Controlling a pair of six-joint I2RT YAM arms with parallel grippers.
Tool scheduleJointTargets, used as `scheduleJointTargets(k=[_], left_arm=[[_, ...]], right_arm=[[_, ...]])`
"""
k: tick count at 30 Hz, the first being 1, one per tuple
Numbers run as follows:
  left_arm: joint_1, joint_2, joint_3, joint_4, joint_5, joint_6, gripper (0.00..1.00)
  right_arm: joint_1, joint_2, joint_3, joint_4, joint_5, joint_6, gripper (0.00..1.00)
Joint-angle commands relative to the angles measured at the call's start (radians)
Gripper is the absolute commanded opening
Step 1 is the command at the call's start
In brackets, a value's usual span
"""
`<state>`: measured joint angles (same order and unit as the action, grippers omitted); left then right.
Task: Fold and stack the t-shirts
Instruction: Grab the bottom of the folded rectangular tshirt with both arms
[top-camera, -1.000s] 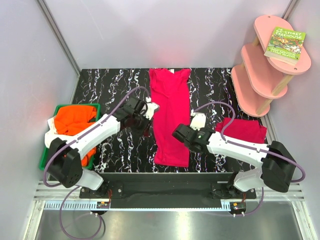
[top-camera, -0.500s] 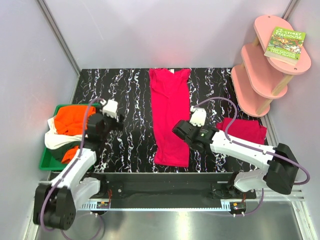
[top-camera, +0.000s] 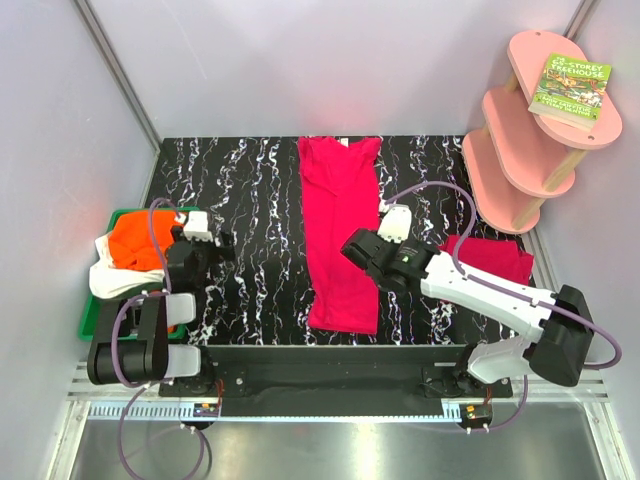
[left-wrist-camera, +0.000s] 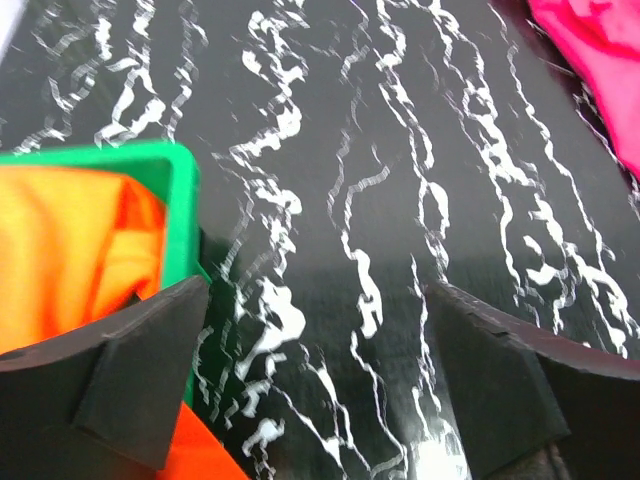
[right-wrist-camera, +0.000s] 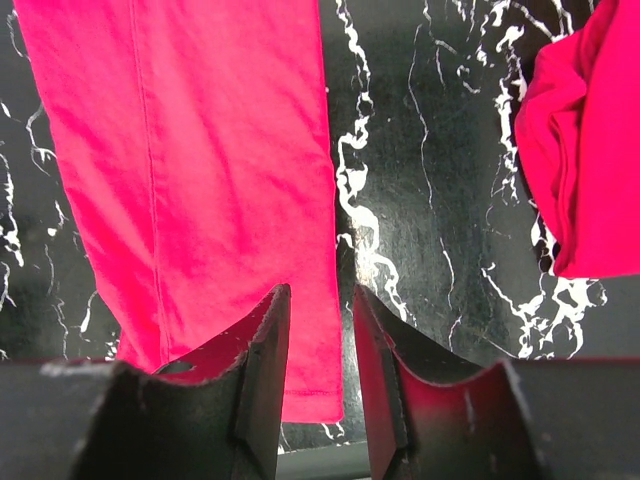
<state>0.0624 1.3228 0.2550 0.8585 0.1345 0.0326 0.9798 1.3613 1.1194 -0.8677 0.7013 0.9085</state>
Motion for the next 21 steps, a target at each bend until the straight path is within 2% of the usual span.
scheduleJointTargets(k=[1, 2, 3, 4, 9, 13, 18, 19, 21], left_arm=[[0.01, 0.047, -0.068, 0.348, 0.103, -0.019, 0.99], [0.01, 0.064, -0.068, 0.367, 0.049, -0.031, 0.99], [0.008, 0.034, -0.042, 0.258, 0.013, -0.031, 0.99], [0.008, 0.045, -0.036, 0.279, -0.012, -0.064, 0.99], [-0.001, 0.047, -0.023, 0.246, 0.011, -0.042, 0.99], [-0.003, 0.05, -0.022, 0.251, 0.002, -0.04, 0.99], [-0.004, 0.05, -0.022, 0.251, 0.002, -0.04, 0.99], [-0.004, 0.05, -0.022, 0.251, 0.002, -0.04, 0.99], [-0.004, 0.049, -0.022, 0.251, 0.002, -0.04, 0.99]], right_arm=[[-0.001, 0.009, 0.053, -0.04, 0.075, 0.006, 0.4], [-0.001, 0.018, 0.057, -0.04, 0.078, 0.007, 0.4], [-0.001, 0.025, 0.06, -0.039, 0.081, 0.001, 0.41], [-0.001, 0.033, 0.063, -0.037, 0.086, -0.003, 0.41], [-0.015, 0.079, 0.099, -0.025, 0.118, -0.077, 0.43], [-0.038, 0.055, 0.085, 0.057, 0.179, -0.152, 0.43], [-0.075, -0.007, -0.041, 0.211, 0.198, -0.213, 0.43], [-0.087, -0.031, -0.103, 0.289, 0.164, -0.215, 0.43], [-0.089, -0.037, -0.127, 0.3, 0.159, -0.22, 0.43]])
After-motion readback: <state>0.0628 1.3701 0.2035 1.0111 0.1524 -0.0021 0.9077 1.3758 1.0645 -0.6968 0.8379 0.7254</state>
